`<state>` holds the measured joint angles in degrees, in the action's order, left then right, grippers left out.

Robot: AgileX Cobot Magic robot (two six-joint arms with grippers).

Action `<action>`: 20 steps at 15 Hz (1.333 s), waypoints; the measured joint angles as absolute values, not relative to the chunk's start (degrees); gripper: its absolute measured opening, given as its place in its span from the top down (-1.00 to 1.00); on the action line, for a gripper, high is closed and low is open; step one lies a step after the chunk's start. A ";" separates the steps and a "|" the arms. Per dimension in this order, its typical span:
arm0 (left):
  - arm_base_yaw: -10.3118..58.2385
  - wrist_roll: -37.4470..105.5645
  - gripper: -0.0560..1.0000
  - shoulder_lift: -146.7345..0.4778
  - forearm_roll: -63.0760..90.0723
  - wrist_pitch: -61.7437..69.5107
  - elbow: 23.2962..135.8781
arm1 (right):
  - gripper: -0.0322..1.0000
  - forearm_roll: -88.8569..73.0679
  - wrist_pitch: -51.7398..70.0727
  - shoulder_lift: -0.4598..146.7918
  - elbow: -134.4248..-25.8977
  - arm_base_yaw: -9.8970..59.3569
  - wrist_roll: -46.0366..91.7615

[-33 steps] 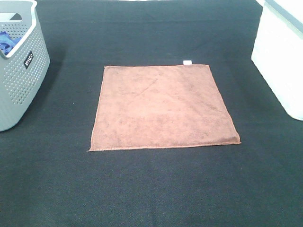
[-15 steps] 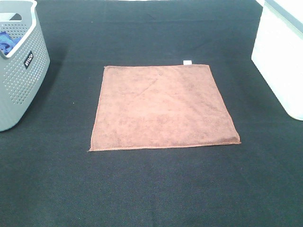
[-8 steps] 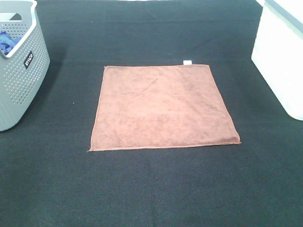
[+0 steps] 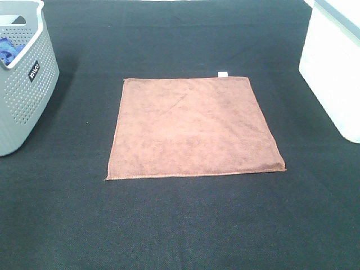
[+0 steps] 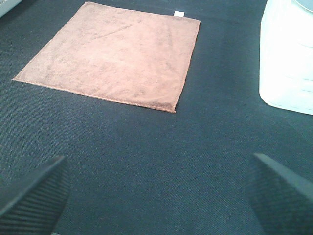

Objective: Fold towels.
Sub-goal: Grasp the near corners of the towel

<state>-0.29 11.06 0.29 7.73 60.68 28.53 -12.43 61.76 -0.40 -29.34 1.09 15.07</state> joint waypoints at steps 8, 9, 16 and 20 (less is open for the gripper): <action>-0.29 11.06 -0.28 0.29 7.73 60.68 28.53 | -0.84 -12.43 61.76 -0.40 -29.34 1.09 15.07; -0.29 11.06 -0.28 0.29 7.73 60.68 28.53 | -0.84 -12.43 61.76 -0.40 -29.34 1.09 15.07; -0.29 11.06 -0.28 0.29 7.73 60.68 28.65 | -0.84 -12.49 61.76 -0.40 -29.34 1.09 14.84; -0.29 10.37 -0.28 -0.97 12.66 49.50 29.85 | -0.81 -12.55 53.46 5.79 -29.51 1.09 6.76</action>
<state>-0.29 10.37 -0.97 12.66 49.50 29.85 -12.55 53.46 5.79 -29.51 1.09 6.76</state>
